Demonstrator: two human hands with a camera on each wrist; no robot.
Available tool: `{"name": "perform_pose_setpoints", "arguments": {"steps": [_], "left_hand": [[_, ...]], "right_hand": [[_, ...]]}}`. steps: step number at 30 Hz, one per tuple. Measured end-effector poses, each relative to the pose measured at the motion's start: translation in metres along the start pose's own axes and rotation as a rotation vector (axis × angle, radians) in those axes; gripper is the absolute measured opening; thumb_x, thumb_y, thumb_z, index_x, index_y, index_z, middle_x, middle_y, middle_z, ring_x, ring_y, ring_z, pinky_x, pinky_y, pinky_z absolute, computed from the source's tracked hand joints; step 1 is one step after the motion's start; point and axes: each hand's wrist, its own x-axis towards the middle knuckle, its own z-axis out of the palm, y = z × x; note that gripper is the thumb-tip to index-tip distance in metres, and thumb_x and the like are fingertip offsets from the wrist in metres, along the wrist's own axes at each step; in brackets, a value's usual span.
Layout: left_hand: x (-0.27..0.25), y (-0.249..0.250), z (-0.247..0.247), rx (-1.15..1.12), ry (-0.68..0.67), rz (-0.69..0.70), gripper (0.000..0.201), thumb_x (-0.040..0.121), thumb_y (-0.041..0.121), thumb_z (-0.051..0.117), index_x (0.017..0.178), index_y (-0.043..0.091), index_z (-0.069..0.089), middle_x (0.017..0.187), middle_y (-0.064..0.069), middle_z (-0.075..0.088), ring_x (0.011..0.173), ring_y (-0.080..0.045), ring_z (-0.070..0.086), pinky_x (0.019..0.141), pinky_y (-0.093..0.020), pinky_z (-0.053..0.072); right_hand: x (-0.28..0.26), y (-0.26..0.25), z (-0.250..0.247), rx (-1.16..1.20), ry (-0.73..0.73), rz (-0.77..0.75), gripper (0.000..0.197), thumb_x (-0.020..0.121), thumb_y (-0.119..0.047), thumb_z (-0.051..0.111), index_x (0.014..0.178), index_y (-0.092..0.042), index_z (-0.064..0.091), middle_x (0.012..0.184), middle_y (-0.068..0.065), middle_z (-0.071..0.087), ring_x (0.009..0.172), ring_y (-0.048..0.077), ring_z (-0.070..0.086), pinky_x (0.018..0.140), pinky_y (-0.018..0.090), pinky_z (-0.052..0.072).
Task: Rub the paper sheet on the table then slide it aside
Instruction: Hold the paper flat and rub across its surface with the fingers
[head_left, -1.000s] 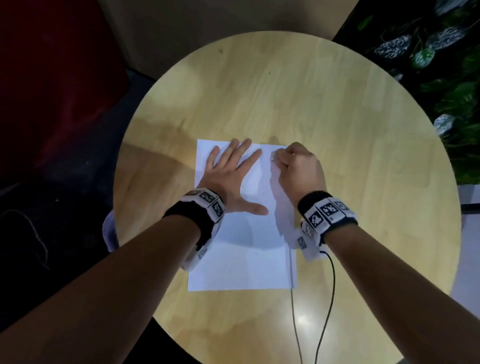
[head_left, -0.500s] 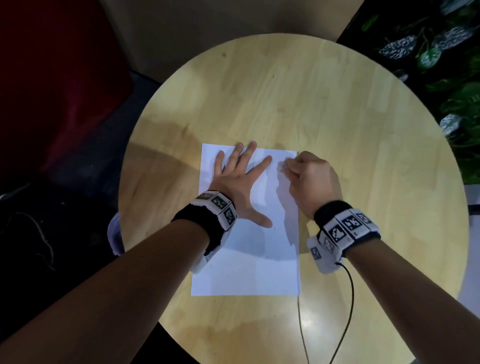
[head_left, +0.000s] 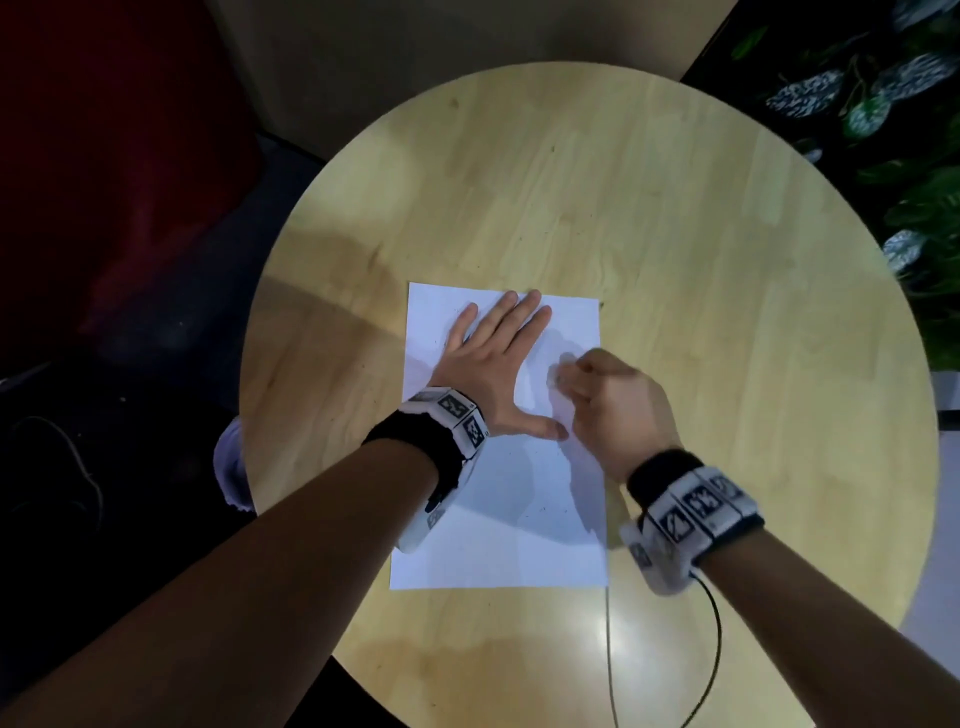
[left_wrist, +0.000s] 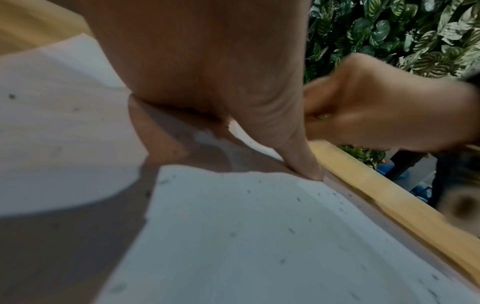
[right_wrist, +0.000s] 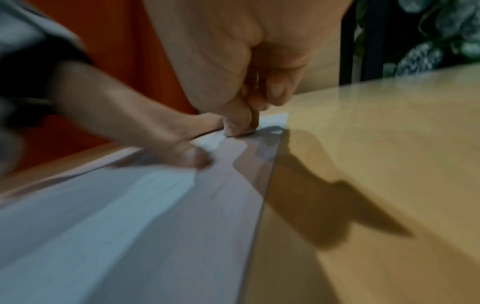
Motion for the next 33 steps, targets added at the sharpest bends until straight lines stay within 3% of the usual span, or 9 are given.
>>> {"name": "perform_pose_setpoints", "arguments": {"steps": [4, 10, 12, 16, 22, 25, 28, 31, 33], "left_hand": [[0.001, 0.001, 0.0, -0.017, -0.013, -0.006, 0.135, 0.064, 0.095, 0.058, 0.163, 0.029, -0.006, 0.169, 0.014, -0.017, 0.153, -0.007, -0.021, 0.122, -0.043, -0.017], [0.002, -0.002, 0.002, 0.018, 0.003, -0.002, 0.136, 0.064, 0.094, 0.058, 0.163, 0.026, -0.004, 0.169, 0.012, -0.017, 0.154, -0.01, -0.02, 0.122, -0.043, -0.018], [0.002, -0.001, 0.002, 0.005, 0.007, 0.005, 0.135, 0.064, 0.094, 0.058, 0.163, 0.026, -0.004, 0.169, 0.012, -0.017, 0.154, -0.009, -0.02, 0.121, -0.042, -0.018], [0.002, 0.0, 0.0, -0.011, -0.017, -0.014, 0.136, 0.063, 0.095, 0.058, 0.163, 0.028, -0.006, 0.168, 0.014, -0.018, 0.153, -0.007, -0.022, 0.122, -0.043, -0.017], [0.001, 0.002, 0.0, 0.067, -0.033, -0.021, 0.144, 0.057, 0.1, 0.054, 0.162, 0.026, -0.011, 0.167, 0.012, -0.022, 0.152, -0.009, -0.025, 0.122, -0.044, -0.018], [0.002, 0.002, 0.0, 0.064, -0.048, -0.01, 0.147, 0.055, 0.1, 0.057, 0.162, 0.025, -0.011, 0.167, 0.012, -0.023, 0.152, -0.009, -0.026, 0.121, -0.044, -0.019], [0.001, 0.002, 0.0, 0.063, -0.042, -0.019, 0.146, 0.054, 0.1, 0.057, 0.162, 0.027, -0.01, 0.167, 0.014, -0.021, 0.152, -0.008, -0.024, 0.121, -0.043, -0.019], [0.001, 0.003, -0.001, 0.083, -0.051, -0.028, 0.148, 0.053, 0.1, 0.056, 0.162, 0.027, -0.011, 0.167, 0.013, -0.022, 0.152, -0.009, -0.026, 0.121, -0.044, -0.019], [0.002, 0.004, -0.001, 0.111, -0.056, -0.036, 0.15, 0.051, 0.102, 0.055, 0.162, 0.026, -0.013, 0.167, 0.012, -0.024, 0.152, -0.01, -0.027, 0.121, -0.045, -0.019]], "right_hand": [[0.061, 0.004, -0.002, -0.062, 0.053, 0.128, 0.02, 0.085, -0.007, 0.056, 0.093, -0.016, 0.072, 0.087, 0.005, 0.061, 0.064, 0.029, 0.058, 0.053, 0.025, 0.03], [-0.032, -0.007, -0.001, 0.011, -0.024, 0.007, 0.022, 0.071, -0.002, 0.074, 0.086, -0.017, 0.069, 0.084, -0.001, 0.063, 0.054, 0.027, 0.059, 0.043, 0.021, 0.034], [-0.01, 0.0, 0.001, -0.018, 0.0, -0.012, 0.019, 0.073, -0.004, 0.073, 0.086, -0.017, 0.069, 0.083, 0.001, 0.062, 0.053, 0.028, 0.059, 0.044, 0.022, 0.035], [0.05, -0.001, 0.003, -0.078, 0.068, 0.11, 0.024, 0.078, -0.003, 0.061, 0.093, -0.019, 0.073, 0.087, 0.003, 0.063, 0.061, 0.029, 0.059, 0.052, 0.024, 0.031], [-0.048, -0.011, 0.004, -0.001, 0.006, 0.03, 0.029, 0.068, 0.001, 0.072, 0.087, -0.021, 0.07, 0.09, -0.004, 0.066, 0.058, 0.025, 0.063, 0.04, 0.023, 0.042], [-0.016, -0.003, 0.002, -0.038, 0.019, -0.004, 0.024, 0.07, -0.005, 0.075, 0.088, -0.022, 0.072, 0.084, -0.001, 0.065, 0.055, 0.026, 0.061, 0.044, 0.021, 0.036], [0.03, 0.001, 0.003, -0.09, 0.101, 0.08, 0.023, 0.074, -0.005, 0.067, 0.09, -0.021, 0.073, 0.082, 0.001, 0.063, 0.053, 0.028, 0.058, 0.049, 0.022, 0.029], [0.006, -0.007, 0.004, -0.061, 0.087, 0.082, 0.02, 0.069, -0.003, 0.068, 0.083, -0.017, 0.069, 0.076, 0.003, 0.059, 0.048, 0.027, 0.053, 0.046, 0.021, 0.026], [-0.034, -0.012, 0.004, -0.04, 0.027, 0.079, 0.022, 0.069, -0.005, 0.071, 0.085, -0.02, 0.069, 0.081, 0.0, 0.061, 0.051, 0.026, 0.058, 0.042, 0.021, 0.032]]}}
